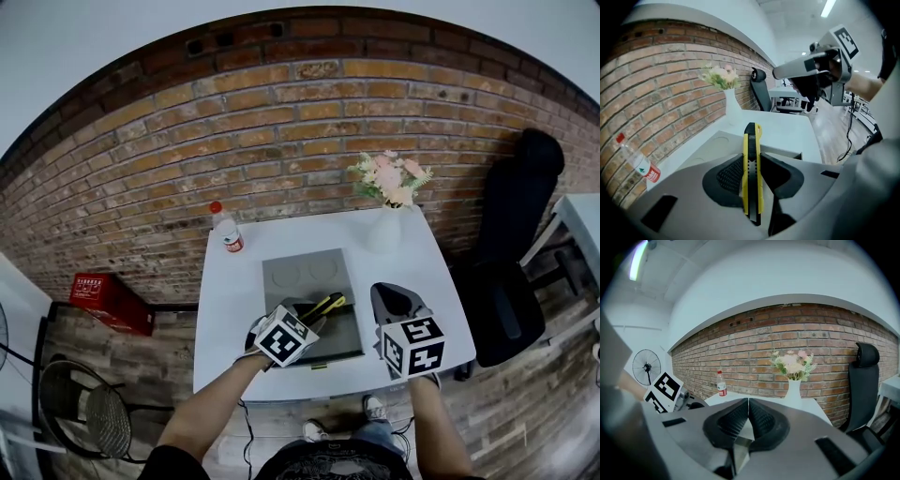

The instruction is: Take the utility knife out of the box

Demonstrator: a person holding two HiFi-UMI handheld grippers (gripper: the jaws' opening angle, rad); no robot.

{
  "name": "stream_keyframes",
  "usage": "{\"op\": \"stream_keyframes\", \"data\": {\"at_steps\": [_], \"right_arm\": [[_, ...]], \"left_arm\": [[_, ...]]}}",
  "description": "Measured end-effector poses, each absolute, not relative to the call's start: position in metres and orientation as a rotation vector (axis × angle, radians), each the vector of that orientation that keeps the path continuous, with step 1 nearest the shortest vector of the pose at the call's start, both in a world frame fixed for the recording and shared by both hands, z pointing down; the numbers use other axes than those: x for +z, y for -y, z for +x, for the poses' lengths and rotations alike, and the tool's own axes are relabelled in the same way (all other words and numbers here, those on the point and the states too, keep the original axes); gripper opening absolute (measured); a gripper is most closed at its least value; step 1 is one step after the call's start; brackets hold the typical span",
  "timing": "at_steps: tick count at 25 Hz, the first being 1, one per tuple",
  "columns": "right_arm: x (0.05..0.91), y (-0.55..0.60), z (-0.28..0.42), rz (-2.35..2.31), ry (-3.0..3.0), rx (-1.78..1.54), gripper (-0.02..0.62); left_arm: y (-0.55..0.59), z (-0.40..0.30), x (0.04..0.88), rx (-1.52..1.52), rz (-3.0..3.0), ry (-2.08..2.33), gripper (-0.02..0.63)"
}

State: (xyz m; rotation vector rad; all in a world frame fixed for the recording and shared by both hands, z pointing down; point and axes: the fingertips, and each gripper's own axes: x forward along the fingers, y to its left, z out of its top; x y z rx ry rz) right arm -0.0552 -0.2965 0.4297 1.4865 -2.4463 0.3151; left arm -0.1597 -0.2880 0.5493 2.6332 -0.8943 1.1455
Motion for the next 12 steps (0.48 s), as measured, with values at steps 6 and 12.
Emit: {"op": "stream_keyframes", "data": {"at_steps": [6,12], "right_arm": [[0.421,0.299,-0.061,1.482,2.469,0.297,0.020],[0.409,0.302,-0.068,1.479,2.495,0.273,0.020]], "left_arm": [[0.298,-0.168,0.506,0.972,2.667,1.041,0.129],[0.306,-0.184,0.465,0.809,2.677,1.188,0.129]]}}
